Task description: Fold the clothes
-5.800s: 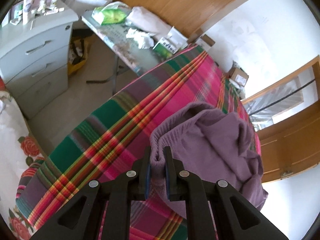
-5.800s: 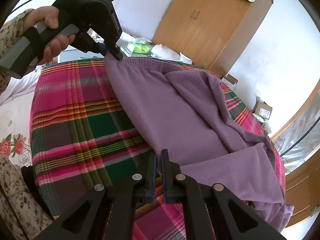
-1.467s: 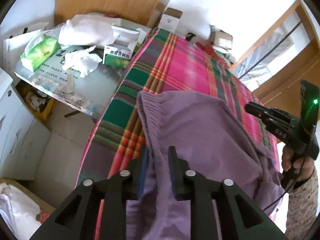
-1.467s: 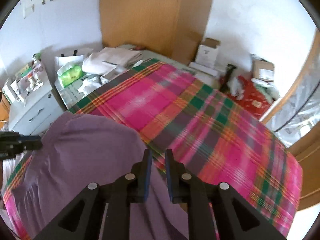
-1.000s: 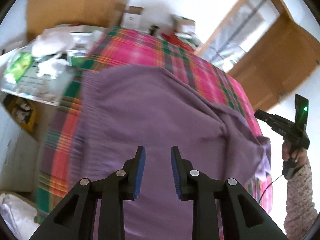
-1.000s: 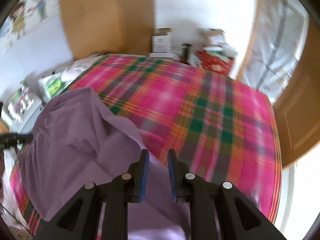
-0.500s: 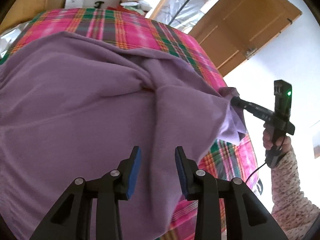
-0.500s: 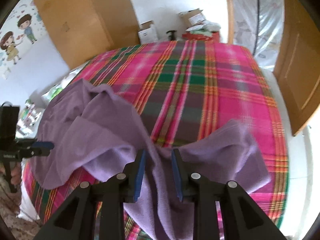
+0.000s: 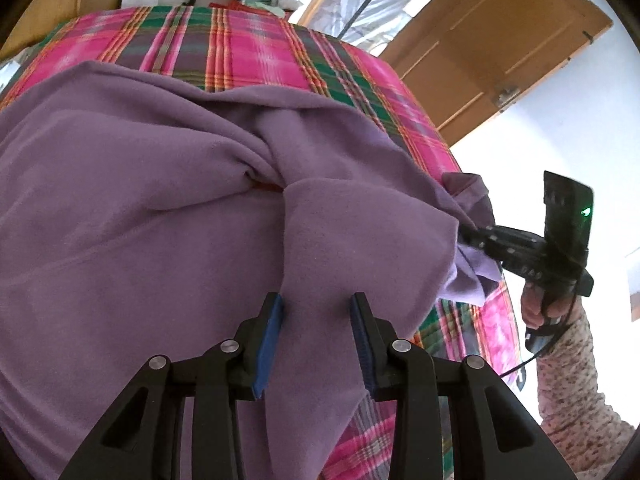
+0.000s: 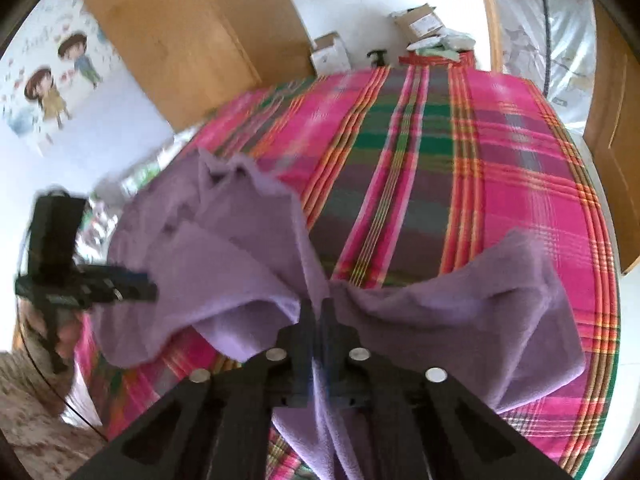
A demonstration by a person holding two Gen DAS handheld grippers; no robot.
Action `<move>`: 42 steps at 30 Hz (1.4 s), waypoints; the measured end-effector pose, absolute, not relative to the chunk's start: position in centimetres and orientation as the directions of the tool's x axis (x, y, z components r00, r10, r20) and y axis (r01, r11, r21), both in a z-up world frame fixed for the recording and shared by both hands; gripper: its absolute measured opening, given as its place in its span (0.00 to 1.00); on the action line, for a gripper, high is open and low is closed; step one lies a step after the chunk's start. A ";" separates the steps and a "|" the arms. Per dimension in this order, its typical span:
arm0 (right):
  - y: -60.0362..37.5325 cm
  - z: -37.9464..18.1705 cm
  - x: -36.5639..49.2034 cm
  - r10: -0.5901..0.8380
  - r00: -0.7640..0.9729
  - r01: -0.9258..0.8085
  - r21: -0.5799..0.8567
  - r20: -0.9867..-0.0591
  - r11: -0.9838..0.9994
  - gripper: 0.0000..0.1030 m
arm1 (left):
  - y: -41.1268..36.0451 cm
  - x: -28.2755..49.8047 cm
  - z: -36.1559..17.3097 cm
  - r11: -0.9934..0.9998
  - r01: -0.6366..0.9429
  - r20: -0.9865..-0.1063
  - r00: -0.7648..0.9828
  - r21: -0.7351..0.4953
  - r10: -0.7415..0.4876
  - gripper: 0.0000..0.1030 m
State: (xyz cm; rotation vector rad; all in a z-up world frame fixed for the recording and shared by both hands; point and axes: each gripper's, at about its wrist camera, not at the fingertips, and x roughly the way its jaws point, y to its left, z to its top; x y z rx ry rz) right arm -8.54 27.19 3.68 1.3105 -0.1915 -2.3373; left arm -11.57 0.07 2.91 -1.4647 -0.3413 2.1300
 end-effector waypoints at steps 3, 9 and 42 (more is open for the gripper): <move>27.7 4.6 -8.7 -0.411 -0.488 0.301 0.294 -0.770 -0.907 0.02 | 0.4 -11.9 2.3 -0.827 -0.273 -0.791 -0.257 -0.492 0.556 0.35; 28.4 6.7 -10.2 -0.374 -0.569 0.272 0.261 -0.733 -0.926 0.02 | 0.4 -11.9 1.7 -0.821 -0.265 -0.786 -0.251 -0.505 0.565 0.35; 24.3 5.1 -29.4 -0.093 -0.608 0.169 -0.014 -0.789 -0.986 0.03 | -0.5 -11.5 0.6 -0.794 -0.292 -0.761 -0.245 -0.534 0.601 0.36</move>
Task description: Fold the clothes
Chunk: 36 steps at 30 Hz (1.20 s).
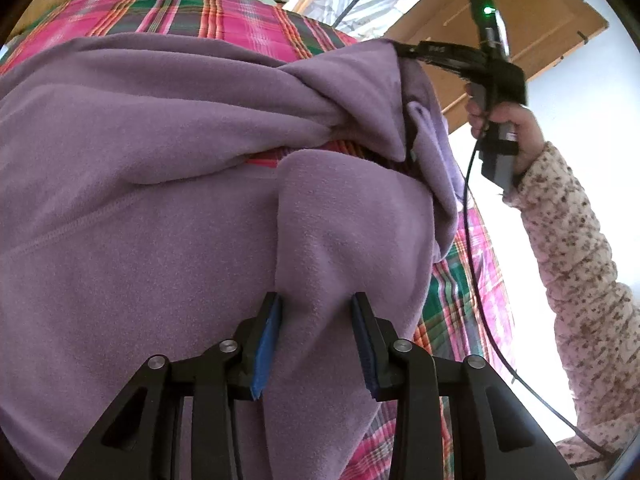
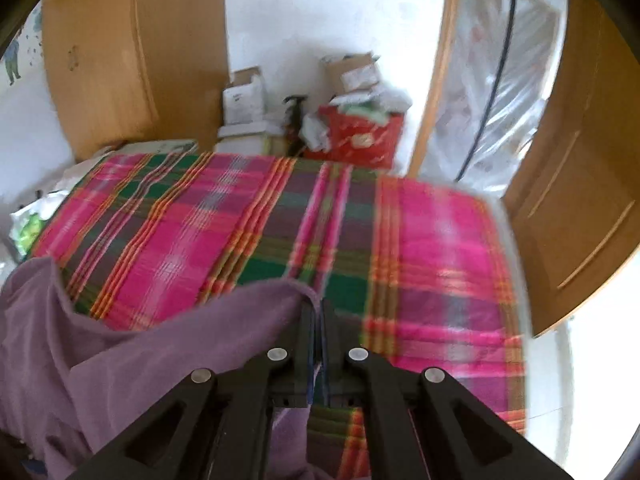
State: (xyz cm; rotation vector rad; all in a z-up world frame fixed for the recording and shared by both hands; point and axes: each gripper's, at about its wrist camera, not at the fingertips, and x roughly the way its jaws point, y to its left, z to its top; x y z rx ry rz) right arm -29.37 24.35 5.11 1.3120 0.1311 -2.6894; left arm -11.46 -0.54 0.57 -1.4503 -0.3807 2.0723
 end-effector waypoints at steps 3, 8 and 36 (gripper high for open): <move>25.0 4.5 -29.0 -0.135 -0.583 0.175 0.039 -0.801 -0.984 0.04 | -1.2 -12.3 0.5 -0.789 -0.289 -0.757 -0.241 -0.541 0.607 0.36; 27.3 4.9 -26.5 -0.244 -0.558 0.193 0.162 -0.793 -0.968 0.15 | -1.8 -13.0 0.7 -0.790 -0.284 -0.756 -0.244 -0.544 0.608 0.36; 24.8 5.5 -16.5 -0.172 -0.649 0.273 -0.016 -0.741 -0.962 0.02 | -1.3 -10.8 0.8 -0.803 -0.249 -0.757 -0.271 -0.541 0.594 0.36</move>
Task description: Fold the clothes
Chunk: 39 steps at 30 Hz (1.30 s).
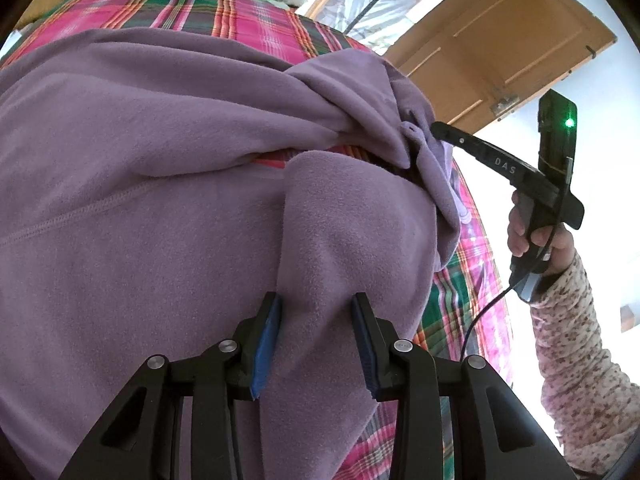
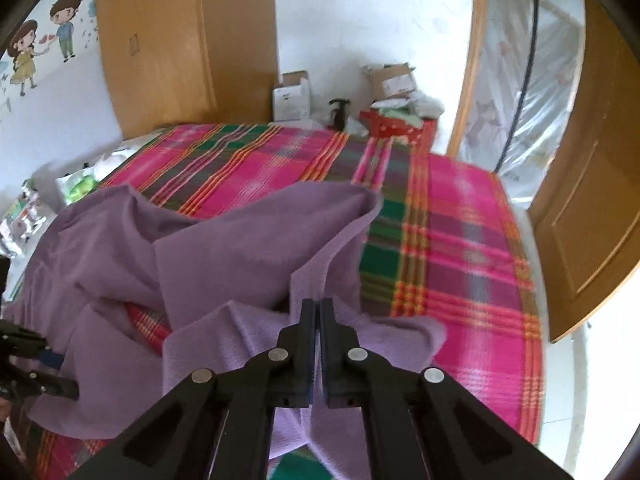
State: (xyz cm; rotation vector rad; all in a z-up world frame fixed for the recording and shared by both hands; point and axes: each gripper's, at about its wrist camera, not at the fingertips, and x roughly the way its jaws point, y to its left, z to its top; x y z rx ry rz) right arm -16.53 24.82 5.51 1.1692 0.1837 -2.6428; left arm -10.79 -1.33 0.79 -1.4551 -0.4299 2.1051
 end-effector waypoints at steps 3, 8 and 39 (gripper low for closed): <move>25.9 6.4 -17.4 -0.134 -0.680 0.228 -0.034 -0.721 -0.973 0.02 | -1.4 -10.8 0.7 -0.801 -0.248 -0.755 -0.271 -0.544 0.597 0.36; 27.5 7.9 -19.8 -0.035 -0.730 0.140 -0.100 -0.682 -0.985 0.02 | -0.8 -10.8 0.6 -0.803 -0.251 -0.757 -0.272 -0.540 0.594 0.36; 27.0 7.8 -11.7 -0.090 -0.719 0.054 0.074 -0.689 -0.996 0.19 | -2.8 -5.8 1.6 -0.797 -0.260 -0.733 -0.313 -0.545 0.604 0.37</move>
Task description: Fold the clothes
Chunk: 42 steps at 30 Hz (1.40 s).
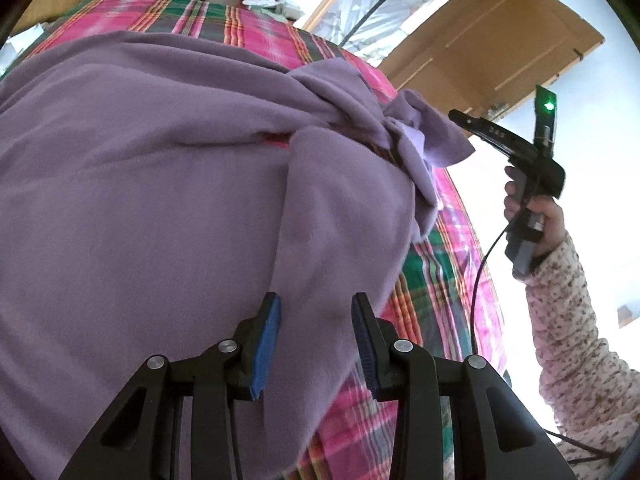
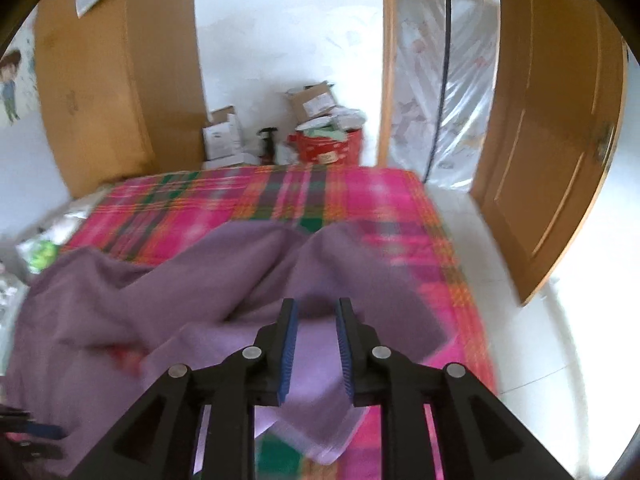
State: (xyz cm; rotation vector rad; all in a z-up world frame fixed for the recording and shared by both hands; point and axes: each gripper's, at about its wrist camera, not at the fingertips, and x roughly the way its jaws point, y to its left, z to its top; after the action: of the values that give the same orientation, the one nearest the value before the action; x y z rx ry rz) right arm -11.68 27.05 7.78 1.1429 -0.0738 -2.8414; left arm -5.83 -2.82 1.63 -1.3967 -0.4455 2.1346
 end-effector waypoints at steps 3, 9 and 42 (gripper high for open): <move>25.9 7.3 -8.7 -0.179 -0.703 0.100 0.153 -0.689 -0.983 0.23 | -2.4 -4.6 1.5 -0.804 -0.268 -0.740 -0.316 -0.530 0.593 0.37; 22.5 5.2 -6.5 -0.233 -0.636 0.177 0.155 -0.735 -0.972 0.25 | -0.2 -1.9 2.2 -0.846 -0.341 -0.779 -0.351 -0.410 0.519 0.46; 23.0 1.9 -7.3 -0.394 -0.593 -0.040 0.515 -0.702 -0.856 0.03 | 2.1 -1.6 1.3 -0.913 -0.355 -0.843 -0.412 -0.201 0.346 0.46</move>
State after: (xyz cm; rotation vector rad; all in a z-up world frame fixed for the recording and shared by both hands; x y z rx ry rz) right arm -7.34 22.97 1.86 1.2954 -0.7294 -2.5300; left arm -1.57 2.15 1.33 -1.3931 0.0126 2.3377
